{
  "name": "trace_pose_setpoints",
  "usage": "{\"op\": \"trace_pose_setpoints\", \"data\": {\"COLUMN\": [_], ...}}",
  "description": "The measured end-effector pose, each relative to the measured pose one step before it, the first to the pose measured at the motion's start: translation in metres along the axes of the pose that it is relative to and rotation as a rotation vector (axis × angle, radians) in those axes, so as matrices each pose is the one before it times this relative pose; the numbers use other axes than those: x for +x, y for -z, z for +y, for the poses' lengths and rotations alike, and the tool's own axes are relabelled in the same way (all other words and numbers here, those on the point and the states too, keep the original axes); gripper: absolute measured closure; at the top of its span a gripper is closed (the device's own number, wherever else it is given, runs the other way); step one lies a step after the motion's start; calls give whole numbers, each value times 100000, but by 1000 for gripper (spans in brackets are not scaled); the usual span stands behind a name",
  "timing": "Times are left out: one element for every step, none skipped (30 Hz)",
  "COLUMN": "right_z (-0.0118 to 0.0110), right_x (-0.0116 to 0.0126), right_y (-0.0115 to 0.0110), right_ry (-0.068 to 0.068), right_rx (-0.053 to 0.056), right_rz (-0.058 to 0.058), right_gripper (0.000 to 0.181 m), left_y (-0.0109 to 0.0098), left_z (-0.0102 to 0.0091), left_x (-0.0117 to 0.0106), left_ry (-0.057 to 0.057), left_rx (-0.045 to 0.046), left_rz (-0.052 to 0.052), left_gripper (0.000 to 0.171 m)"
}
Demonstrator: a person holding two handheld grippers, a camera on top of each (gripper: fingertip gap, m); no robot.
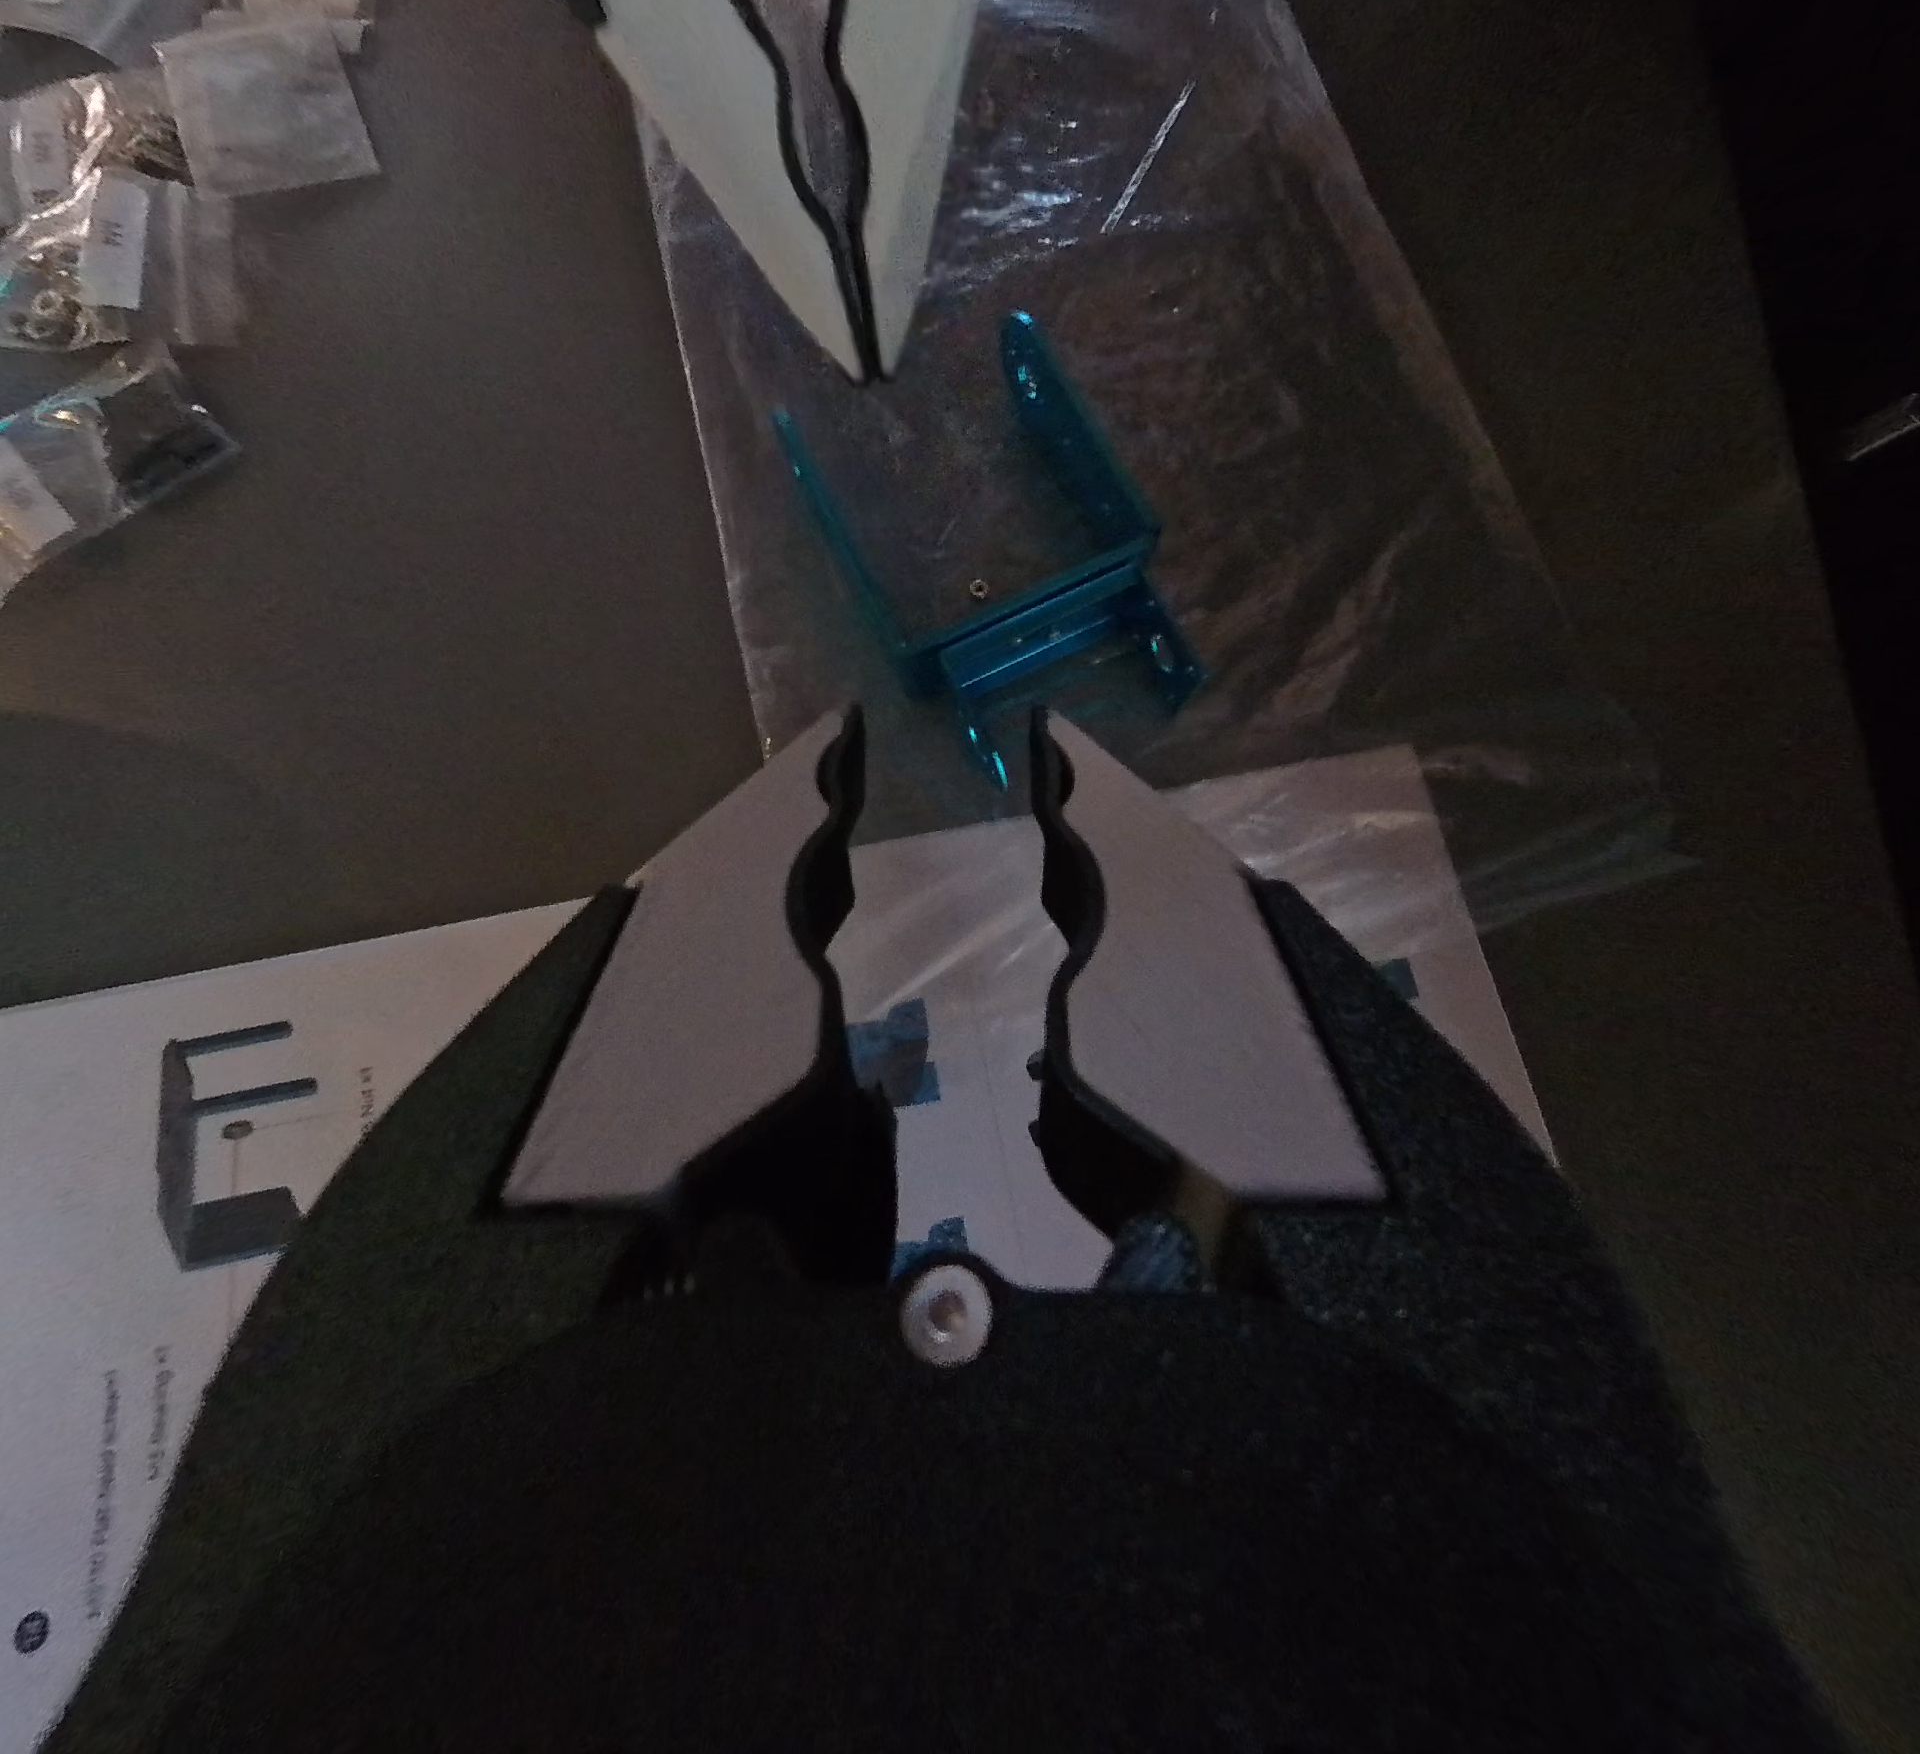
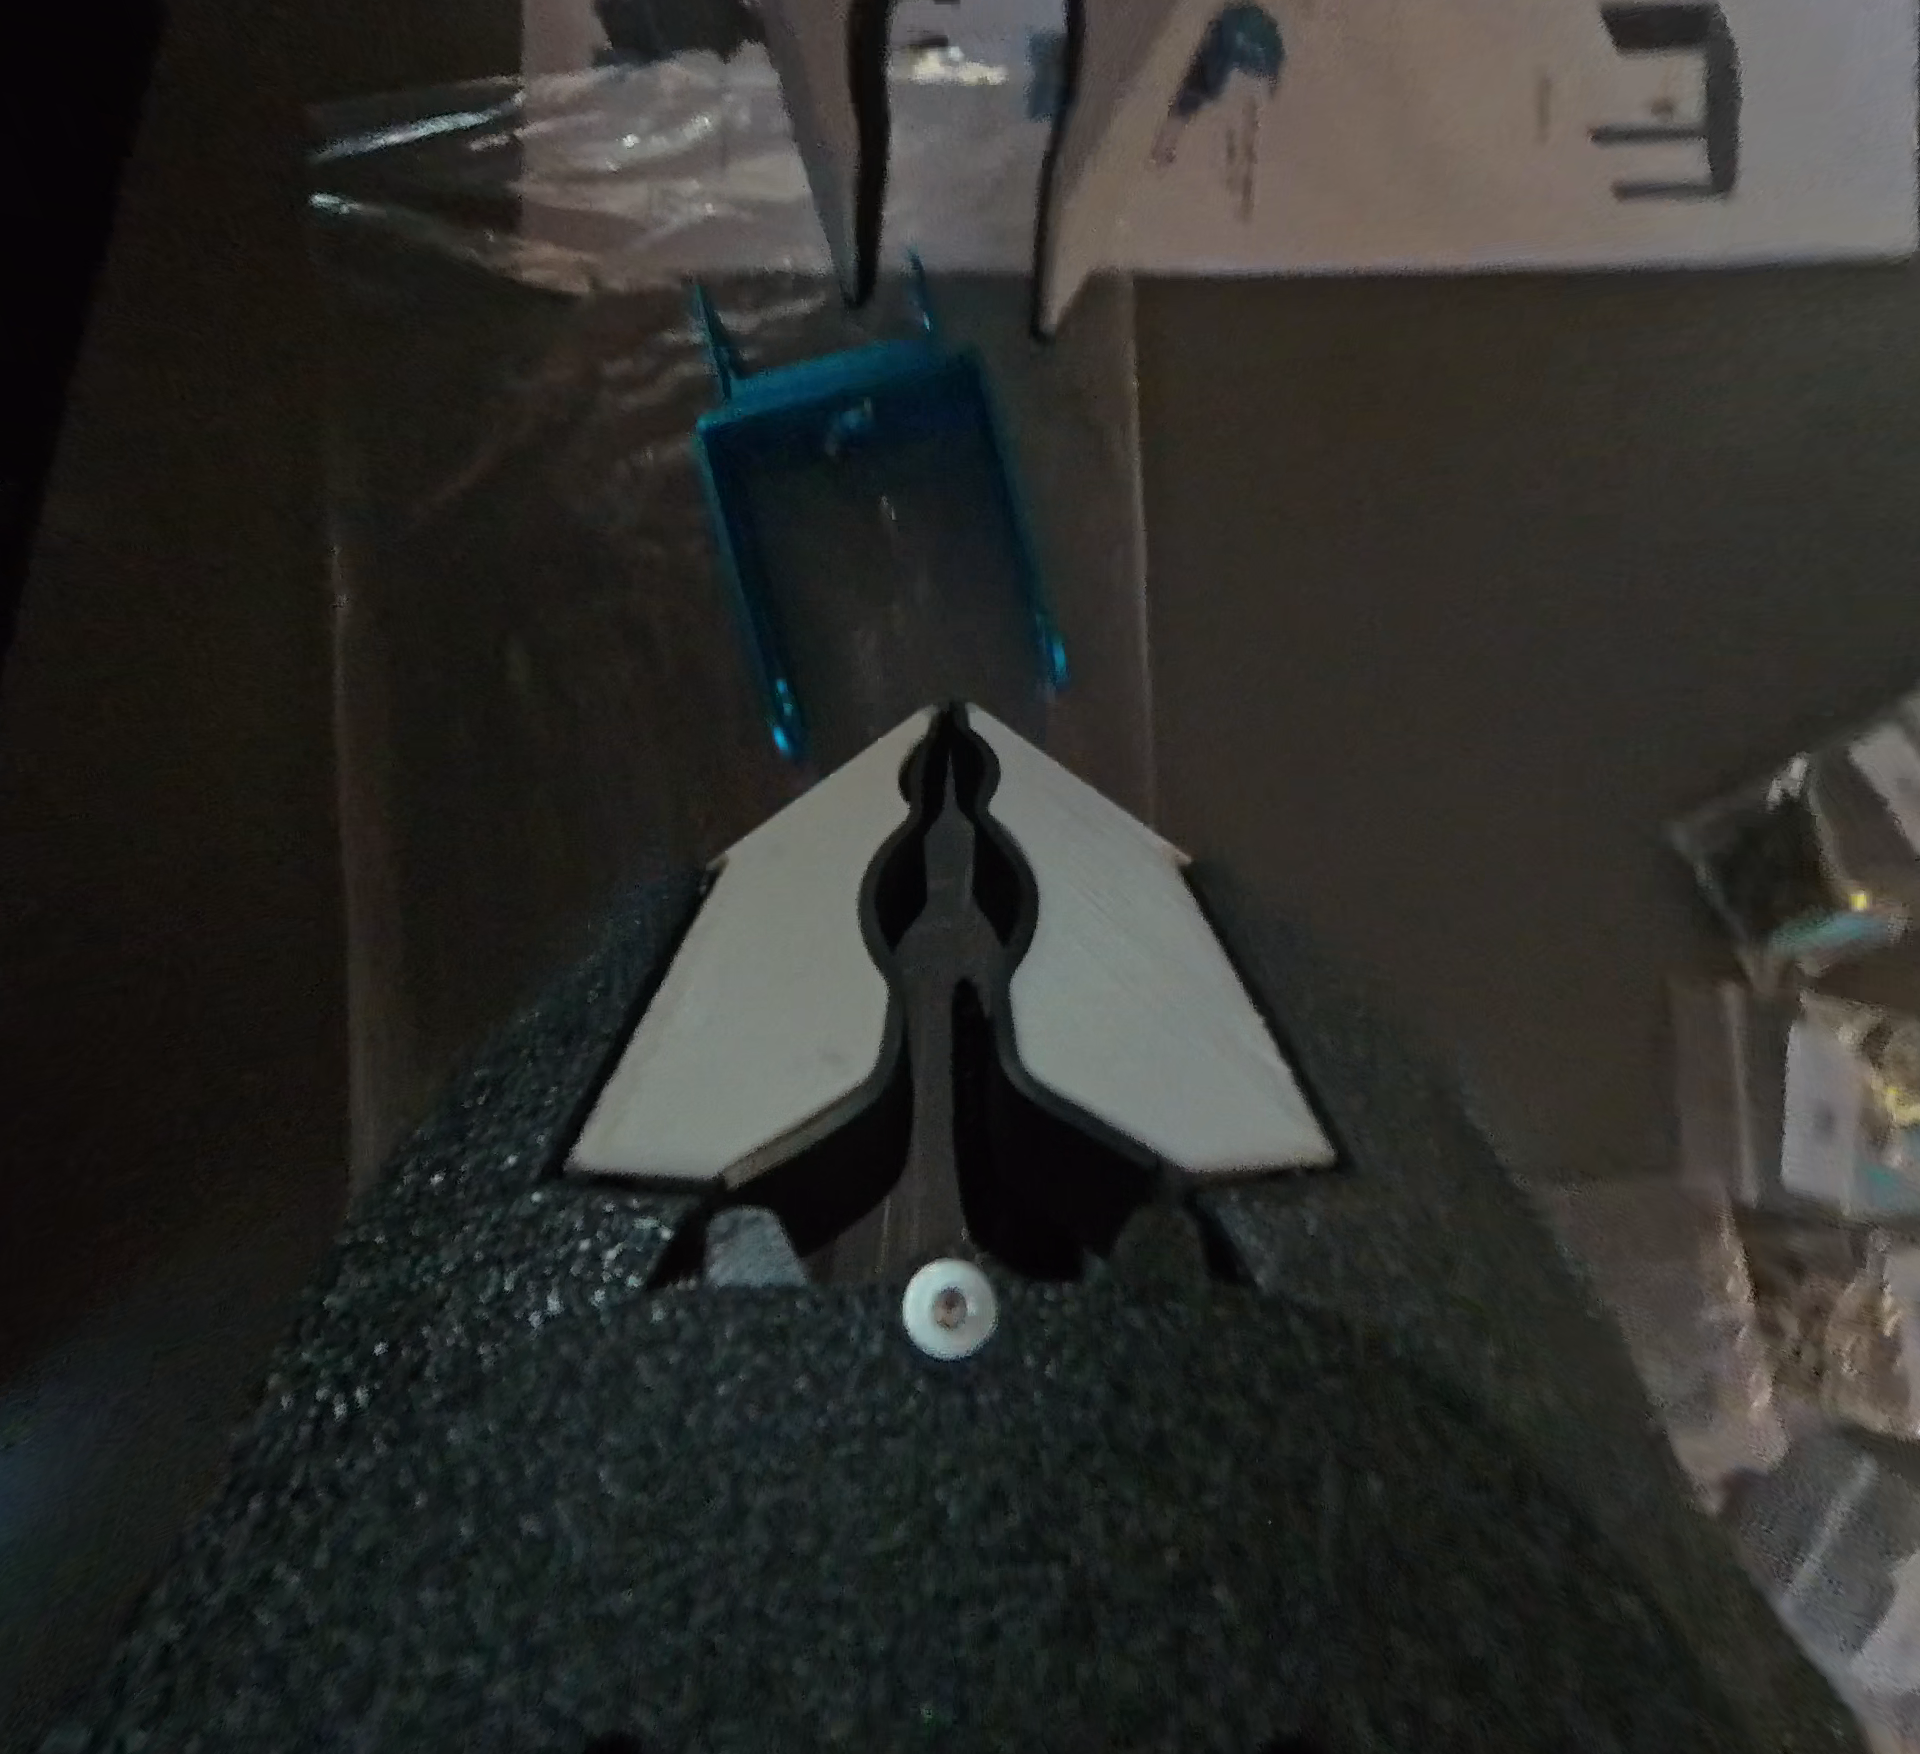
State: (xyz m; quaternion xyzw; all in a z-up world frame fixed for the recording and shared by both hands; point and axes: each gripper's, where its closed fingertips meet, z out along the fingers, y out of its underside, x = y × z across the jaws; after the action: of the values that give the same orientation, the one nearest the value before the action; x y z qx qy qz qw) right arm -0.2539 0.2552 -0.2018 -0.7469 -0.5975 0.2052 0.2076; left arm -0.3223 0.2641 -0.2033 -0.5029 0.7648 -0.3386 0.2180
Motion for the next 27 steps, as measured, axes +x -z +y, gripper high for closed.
{"op": "trace_pose_setpoints", "data": {"right_z": [457, -41, -305, -345, -438, -514, -701, -721, -543, -271, -8, 140, 228, 182, 73, 17, 23, -18, 18, -27, -2, 4, 8, 10, -7, -3, -51], "right_x": [-28, -181, -472, -378, 1, -211, -383, -219, -1, -75, 75, 243, 137, 179, 191, 13, 0, 34, 24, -4, -17, 1, -3, -5, -14, -33, -71], "right_y": [373, 206, -70, -370, -533, -570, -529, -446, -375, -369, -329, -291, -273, -206, -121, -82, -46, -58, -85, -37, -25, -9, -5, -4, -16, 3, -15], "right_ry": [-2626, -2306, -1354, 602, 2327, 3517, 3341, 2653, 2096, 1717, 1269, 1124, 965, 844, 677, 389, 298, 478, 434, 266, 322, 216, -223, -277, 88, 680, 1125], "right_rx": [954, 2444, 1974, -104, -878, -1069, -249, -240, -749, -1859, -2670, -2548, -2410, -1704, -748, -424, -697, -489, -740, -376, -427, -318, -355, -241, -43, 72, 327], "right_rz": [-556, -1349, -2827, -1561, 1572, 388, -1204, -1001, -401, -1469, -833, 132, -402, 232, 500, -536, -503, 7, 12, -234, -216, -174, -267, -183, -9, 212, 580], "right_gripper": [181, 181, 181, 176, 167, 167, 168, 169, 170, 171, 172, 173, 173, 174, 175, 175, 175, 175, 175, 175, 175, 175, 175, 175, 176, 177, 179], "left_y": [45, 29, 2, -9, -23, -39, -44, -49, -62, -73, -77, -71, -71, -36, -6, 15, 37, 36, 34, 32, 12, 0, -14, -18, 2, 18, 17], "left_z": [4, 32, 43, 62, 45, 44, 13, -2, -11, 0, 31, 51, 58, 43, -16, -48, -35, -51, -66, -57, -45, -18, 14, 25, -6, -14, -40], "left_x": [22, 53, 23, 15, 3, 14, 7, 21, 31, 64, 59, 52, 53, 37, 62, 68, 29, 3, 32, 63, 32, 16, 21, 18, -24, -9, -4], "left_ry": [321, 167, 156, 152, 126, 84, 147, 213, 245, 195, 98, -58, -165, -205, -184, -159, -163, -210, -135, 31, 90, 45, 47, 11, -41, -21, 78], "left_rx": [-48, -86, -192, -225, -162, -168, -4, 123, 77, -3, -91, -269, -360, -255, -5, 133, 52, 71, 239, 264, 208, 56, -175, -177, -74, 38, 192], "left_rz": [294, 436, 316, 260, 155, 221, 138, 270, 319, 387, 316, 215, 145, 19, 111, 171, -76, -212, -1, 271, 146, 23, 62, -34, -189, -87, -39], "left_gripper": [141, 141, 141, 141, 140, 140, 140, 140, 141, 140, 140, 140, 140, 140, 140, 140, 140, 140, 140, 140, 140, 140, 140, 140, 139, 139, 139]}}
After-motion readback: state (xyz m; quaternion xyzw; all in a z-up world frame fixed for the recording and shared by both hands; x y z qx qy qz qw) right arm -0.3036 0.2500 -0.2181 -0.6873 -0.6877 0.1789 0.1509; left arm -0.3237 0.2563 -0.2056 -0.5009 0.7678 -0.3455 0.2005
